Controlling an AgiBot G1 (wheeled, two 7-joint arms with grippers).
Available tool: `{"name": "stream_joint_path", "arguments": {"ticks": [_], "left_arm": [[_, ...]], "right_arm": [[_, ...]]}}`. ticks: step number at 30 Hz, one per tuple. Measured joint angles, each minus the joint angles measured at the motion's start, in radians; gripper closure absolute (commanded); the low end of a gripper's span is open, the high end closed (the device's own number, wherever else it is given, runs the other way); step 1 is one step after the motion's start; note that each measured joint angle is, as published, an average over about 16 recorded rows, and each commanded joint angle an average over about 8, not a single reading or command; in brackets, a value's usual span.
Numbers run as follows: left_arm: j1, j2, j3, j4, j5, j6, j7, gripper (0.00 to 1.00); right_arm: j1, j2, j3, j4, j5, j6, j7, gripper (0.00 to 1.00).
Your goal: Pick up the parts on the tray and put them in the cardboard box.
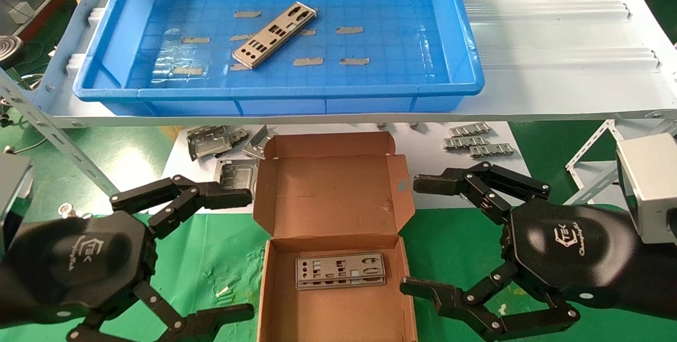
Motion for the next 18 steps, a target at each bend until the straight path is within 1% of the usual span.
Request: {"name": "stream_joint_path", "arguments": {"ticks": [18], "left_arm": [[0.000, 0.000, 0.000, 0.000, 0.000, 0.000, 0.000, 0.00]], "right_arm": [[0.000, 0.000, 0.000, 0.000, 0.000, 0.000, 0.000, 0.00]]}}
